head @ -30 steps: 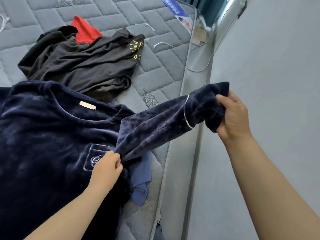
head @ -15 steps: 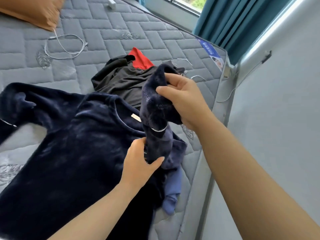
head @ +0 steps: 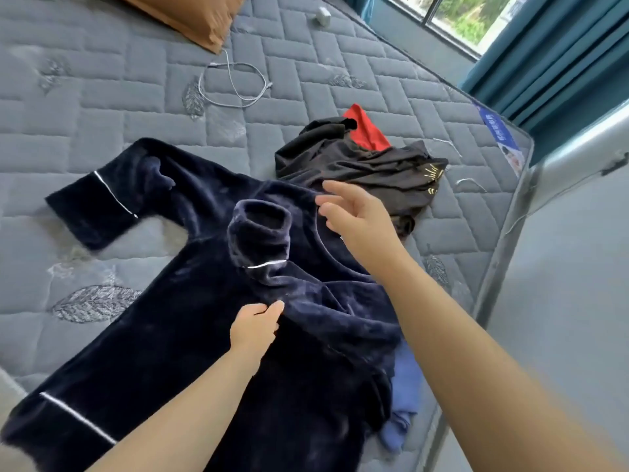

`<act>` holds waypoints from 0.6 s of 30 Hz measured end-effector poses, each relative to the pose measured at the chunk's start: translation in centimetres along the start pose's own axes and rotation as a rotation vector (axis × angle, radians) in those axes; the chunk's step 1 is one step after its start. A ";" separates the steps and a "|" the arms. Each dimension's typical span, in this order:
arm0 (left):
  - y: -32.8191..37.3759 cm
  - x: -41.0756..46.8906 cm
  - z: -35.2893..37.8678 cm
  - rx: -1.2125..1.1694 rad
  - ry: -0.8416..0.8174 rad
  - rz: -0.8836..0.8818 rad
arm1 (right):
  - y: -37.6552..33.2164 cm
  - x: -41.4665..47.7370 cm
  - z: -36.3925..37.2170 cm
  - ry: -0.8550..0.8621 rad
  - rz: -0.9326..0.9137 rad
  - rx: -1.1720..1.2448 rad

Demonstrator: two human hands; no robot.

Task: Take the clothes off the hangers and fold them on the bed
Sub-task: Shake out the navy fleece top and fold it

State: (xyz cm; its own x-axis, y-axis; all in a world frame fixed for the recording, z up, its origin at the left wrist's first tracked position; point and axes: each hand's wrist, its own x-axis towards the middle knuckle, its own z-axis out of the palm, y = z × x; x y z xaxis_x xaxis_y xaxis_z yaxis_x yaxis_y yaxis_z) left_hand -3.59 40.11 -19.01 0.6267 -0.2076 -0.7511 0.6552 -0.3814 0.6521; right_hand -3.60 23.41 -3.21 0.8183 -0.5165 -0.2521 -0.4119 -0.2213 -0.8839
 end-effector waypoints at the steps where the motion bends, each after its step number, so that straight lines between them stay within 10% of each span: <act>1: -0.5 1.1 -0.8 -0.036 -0.011 -0.087 | 2.0 -0.3 0.3 0.011 0.047 -0.040; 6: -2.0 3.5 -2.2 -0.004 0.085 -0.117 | 12.3 -2.0 0.5 0.060 0.297 -0.235; 10: -0.8 3.8 -2.1 0.402 0.296 0.495 | 17.5 -2.5 0.1 -0.013 0.385 -0.413; 18: 4.5 8.3 1.2 1.093 -0.045 0.962 | 22.5 0.6 -1.2 -0.168 0.248 -0.984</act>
State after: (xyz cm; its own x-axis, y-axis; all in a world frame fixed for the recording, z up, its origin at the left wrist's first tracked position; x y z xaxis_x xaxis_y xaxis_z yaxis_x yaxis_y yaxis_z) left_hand 4.05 35.62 -22.41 0.6026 -0.7925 -0.0939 -0.6555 -0.5587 0.5082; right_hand -12.89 17.17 -22.80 0.6799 -0.5346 -0.5019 -0.6612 -0.7429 -0.1044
